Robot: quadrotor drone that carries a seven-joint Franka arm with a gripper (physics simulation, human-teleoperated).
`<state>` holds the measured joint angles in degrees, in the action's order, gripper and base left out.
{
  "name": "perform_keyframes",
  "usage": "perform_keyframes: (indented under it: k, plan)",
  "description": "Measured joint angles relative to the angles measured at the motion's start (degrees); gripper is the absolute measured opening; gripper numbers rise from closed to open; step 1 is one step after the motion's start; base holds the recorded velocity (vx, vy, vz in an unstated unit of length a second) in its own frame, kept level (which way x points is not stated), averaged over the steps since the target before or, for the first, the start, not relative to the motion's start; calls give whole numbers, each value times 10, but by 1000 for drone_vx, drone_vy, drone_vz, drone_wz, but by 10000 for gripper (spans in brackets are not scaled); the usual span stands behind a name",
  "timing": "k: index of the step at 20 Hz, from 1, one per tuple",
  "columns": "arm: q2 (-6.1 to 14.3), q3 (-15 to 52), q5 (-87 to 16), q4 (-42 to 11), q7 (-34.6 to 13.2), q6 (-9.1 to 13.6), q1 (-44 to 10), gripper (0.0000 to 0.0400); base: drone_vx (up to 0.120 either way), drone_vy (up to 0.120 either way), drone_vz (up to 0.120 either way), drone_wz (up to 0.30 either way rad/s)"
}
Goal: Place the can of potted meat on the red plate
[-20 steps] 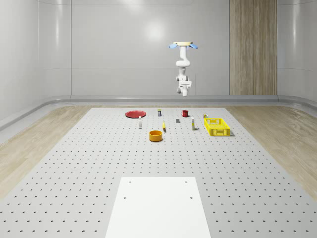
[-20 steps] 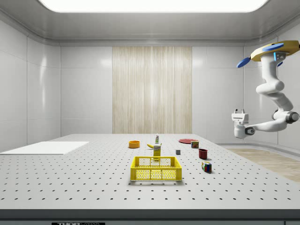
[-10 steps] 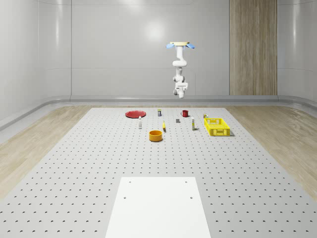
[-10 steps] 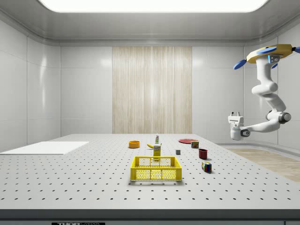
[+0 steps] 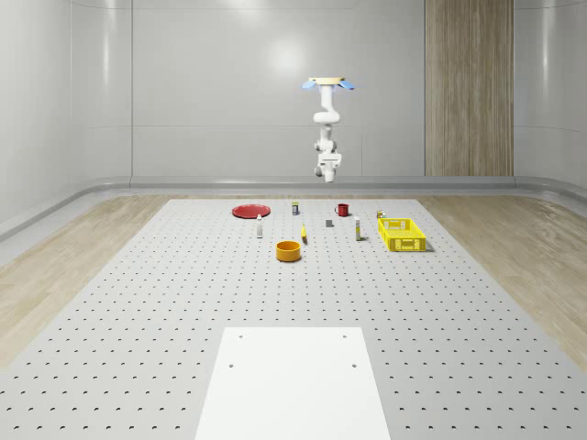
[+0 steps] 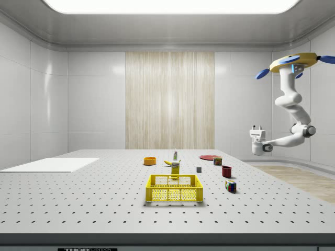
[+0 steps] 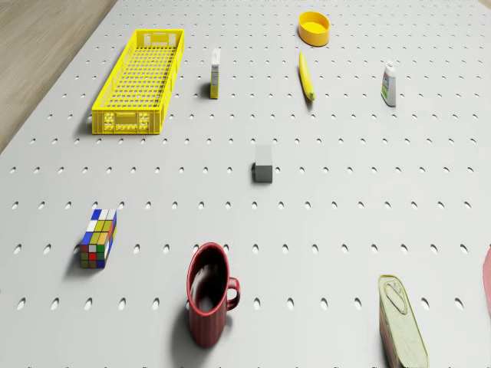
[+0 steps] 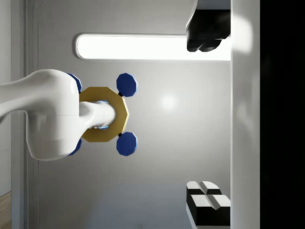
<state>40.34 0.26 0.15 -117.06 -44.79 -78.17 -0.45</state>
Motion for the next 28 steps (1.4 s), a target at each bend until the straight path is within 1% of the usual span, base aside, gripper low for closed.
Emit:
perform_keyframes:
  k: [19, 28]
  plan:
    - [5, 4, -5, -5, 0, -8, -2, 400, 0, -120, 0, 0]
    - [8, 19, -26, -8, -3, -12, -7, 400, 0, -120, 0, 0]
